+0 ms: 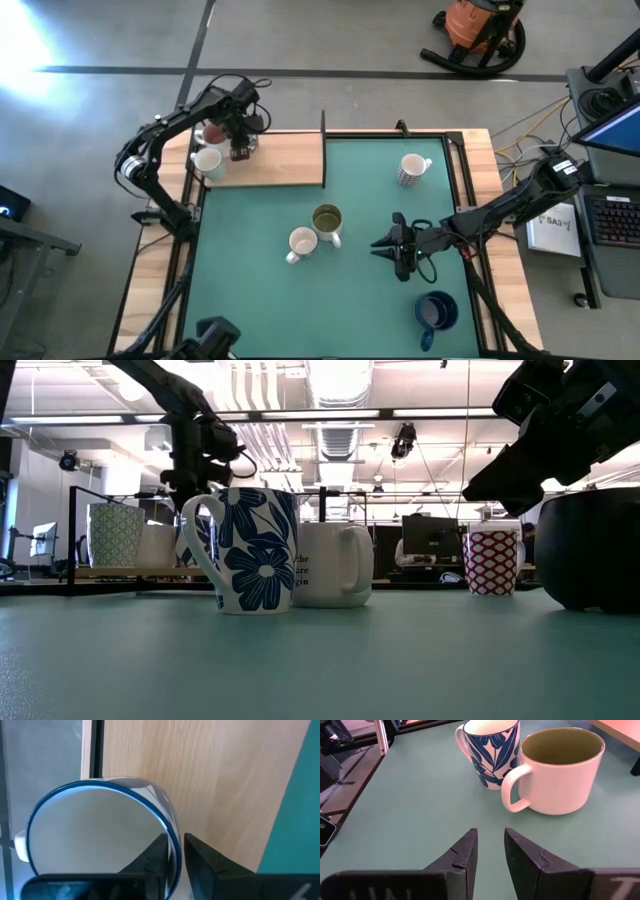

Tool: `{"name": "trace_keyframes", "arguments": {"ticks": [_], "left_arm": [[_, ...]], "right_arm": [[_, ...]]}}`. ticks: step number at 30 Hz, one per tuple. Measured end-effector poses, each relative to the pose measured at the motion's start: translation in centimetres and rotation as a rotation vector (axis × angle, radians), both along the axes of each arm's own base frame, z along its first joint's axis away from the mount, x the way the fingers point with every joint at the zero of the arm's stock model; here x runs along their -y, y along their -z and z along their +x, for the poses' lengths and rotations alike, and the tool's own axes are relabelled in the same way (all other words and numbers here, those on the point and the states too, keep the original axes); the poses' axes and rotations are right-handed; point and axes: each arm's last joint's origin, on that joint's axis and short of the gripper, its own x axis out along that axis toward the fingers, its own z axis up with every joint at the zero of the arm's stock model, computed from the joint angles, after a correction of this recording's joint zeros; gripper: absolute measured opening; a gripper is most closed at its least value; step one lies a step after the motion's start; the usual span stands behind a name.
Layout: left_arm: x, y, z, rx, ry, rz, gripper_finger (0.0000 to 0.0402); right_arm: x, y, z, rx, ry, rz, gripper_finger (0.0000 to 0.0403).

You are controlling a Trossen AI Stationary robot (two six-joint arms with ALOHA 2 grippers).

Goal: Place coffee mugs
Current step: Put the top blue patterned mug on the shelf, then put the blue patterned mug on the shelf

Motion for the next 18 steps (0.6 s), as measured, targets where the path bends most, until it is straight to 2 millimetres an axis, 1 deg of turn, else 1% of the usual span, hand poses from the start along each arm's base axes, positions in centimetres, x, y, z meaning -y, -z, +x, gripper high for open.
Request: {"name": "trace_keyframes", "arguments": {"ticks": [5, 9, 14, 18], "left_arm": [[0.3, -0.4, -0.2, 0.008, -0.014, 0.003, 0.0075], [0.8, -1.3, -0.5, 0.048, -0.006, 0.015, 0.0093], [1.8, -3.0, -1.0, 0.110, -0.017, 0.043, 0.0104], [3.1, -4.0, -0.7, 0.158, -0.001, 0.053, 0.0105]], "right_arm": [[0.0, 0.0, 0.0, 0.000, 0.000, 0.000, 0.0086], [0.0, 0.0, 0.0, 0.000, 0.000, 0.000, 0.0086], [0.0, 0.0, 0.0, 0.000, 0.000, 0.000, 0.0086], [0.0, 0.0, 0.0, 0.000, 0.000, 0.000, 0.0086]]}}
